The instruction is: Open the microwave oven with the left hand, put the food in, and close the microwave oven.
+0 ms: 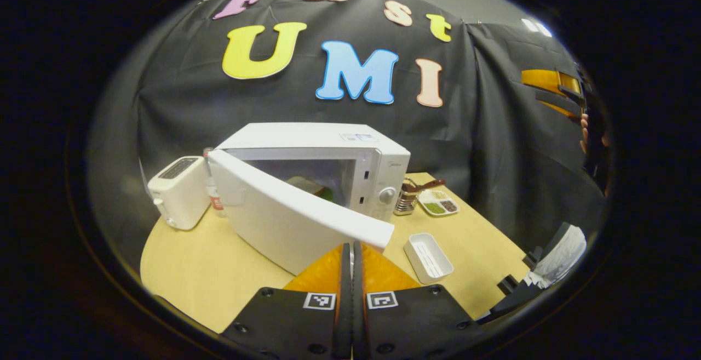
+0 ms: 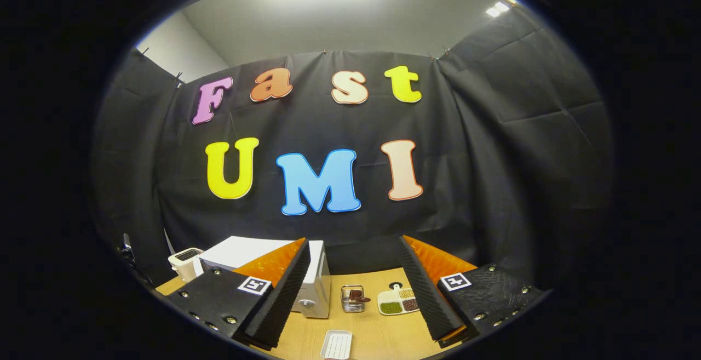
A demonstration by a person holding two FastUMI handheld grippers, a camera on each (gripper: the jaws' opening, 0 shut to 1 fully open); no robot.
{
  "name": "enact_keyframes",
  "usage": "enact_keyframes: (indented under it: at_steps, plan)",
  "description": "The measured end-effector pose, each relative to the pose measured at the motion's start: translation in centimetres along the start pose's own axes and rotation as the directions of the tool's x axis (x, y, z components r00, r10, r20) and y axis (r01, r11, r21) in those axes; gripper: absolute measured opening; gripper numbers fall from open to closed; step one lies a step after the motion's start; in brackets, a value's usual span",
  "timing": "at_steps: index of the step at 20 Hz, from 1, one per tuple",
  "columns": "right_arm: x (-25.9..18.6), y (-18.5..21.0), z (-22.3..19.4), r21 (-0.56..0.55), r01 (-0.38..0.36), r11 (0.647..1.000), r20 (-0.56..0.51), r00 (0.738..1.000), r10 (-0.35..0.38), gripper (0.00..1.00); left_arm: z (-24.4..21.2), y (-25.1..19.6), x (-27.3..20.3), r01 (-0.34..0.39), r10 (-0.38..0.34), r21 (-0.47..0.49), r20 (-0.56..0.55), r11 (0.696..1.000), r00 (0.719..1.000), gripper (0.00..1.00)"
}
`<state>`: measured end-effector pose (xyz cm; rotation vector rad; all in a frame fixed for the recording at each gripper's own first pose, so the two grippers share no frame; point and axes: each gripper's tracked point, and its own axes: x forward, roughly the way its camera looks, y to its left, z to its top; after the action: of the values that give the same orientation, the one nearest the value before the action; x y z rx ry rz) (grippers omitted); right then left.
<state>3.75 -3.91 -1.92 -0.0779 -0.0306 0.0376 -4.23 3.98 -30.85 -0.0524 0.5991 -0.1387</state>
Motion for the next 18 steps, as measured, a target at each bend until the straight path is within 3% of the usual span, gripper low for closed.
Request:
enact_keyframes:
  at_steps: [12, 18]
  plan:
    - [1.8, -0.9, -0.1, 0.048, 0.011, 0.999, -0.017, 1.0, -0.01, 0.96, 3.3, -1.8, 8.3, 0.037, -0.037, 0.012, -0.001, 0.999, 0.999, 0.07]
    - [2.7, -2.7, -0.2, 0.04, 0.052, 0.998, -0.018, 0.999, -0.051, 0.96, 4.2, -2.5, 11.6, 0.054, -0.054, 0.019, -0.009, 0.998, 0.999, 0.07]
